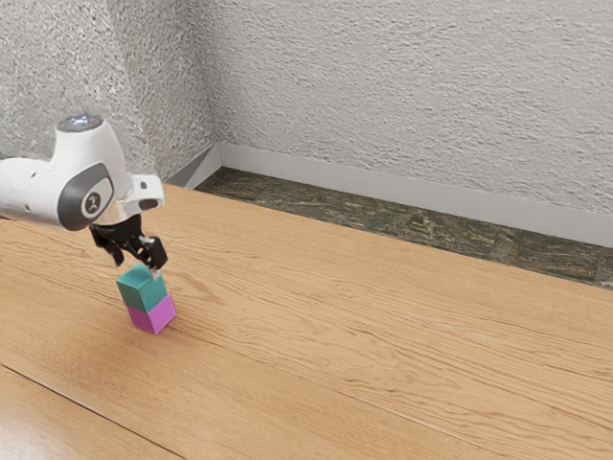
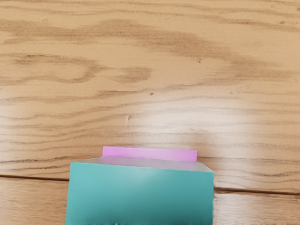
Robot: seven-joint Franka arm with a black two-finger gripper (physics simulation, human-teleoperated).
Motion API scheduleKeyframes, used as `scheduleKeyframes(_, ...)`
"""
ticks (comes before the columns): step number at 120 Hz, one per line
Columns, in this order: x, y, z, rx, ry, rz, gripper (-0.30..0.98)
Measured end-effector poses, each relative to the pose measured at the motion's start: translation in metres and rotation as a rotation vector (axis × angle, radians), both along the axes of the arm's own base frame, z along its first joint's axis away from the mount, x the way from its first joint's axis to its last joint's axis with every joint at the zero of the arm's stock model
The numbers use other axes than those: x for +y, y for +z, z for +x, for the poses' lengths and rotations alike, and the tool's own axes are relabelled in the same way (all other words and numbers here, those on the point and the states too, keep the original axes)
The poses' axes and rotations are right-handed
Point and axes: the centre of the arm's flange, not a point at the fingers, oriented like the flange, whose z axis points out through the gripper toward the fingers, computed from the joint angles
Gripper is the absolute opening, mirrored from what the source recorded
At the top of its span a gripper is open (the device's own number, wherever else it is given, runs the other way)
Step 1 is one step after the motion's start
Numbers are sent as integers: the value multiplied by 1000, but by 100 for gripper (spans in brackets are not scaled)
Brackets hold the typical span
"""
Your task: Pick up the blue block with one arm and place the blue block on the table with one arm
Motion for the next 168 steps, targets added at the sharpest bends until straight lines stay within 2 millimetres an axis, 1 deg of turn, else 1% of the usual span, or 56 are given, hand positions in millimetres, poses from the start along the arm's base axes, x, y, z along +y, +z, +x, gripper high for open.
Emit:
scheduleKeyframes(24, -4, -4, -1, -12, -5, -17, 65)
scheduleKeyframes(48, 5, -6, -2, -16, 3, -20, 65)
scheduleKeyframes(72, 17, -16, -5, 2, 18, -19, 65)
scheduleKeyframes(85, 16, -34, -2, 23, 28, -42, 65)
scheduleKeyframes(96, 11, -38, 1, 19, 26, -59, 56)
scheduleKeyframes(108, 12, -38, 2, 12, 28, -68, 44)
scheduleKeyframes(116, 13, -38, 2, 8, 29, -69, 42)
scheduleKeyframes(121, 14, -32, 4, -5, 28, -68, 39)
scheduleKeyframes(128, 12, -14, 11, -31, 19, -64, 37)
scheduleKeyframes(133, 6, -2, 16, -39, 6, -65, 37)
scheduleKeyframes(140, -14, 1, 22, -27, -23, -70, 37)
scheduleKeyframes(145, -37, -1, 26, -13, -56, -76, 37)
scheduleKeyframes(159, -114, -4, 32, 13, -163, -91, 38)
scheduleKeyframes(164, -133, -8, 30, 26, -184, -94, 38)
scheduleKeyframes(168, -140, -16, 29, 42, -186, -96, 38)
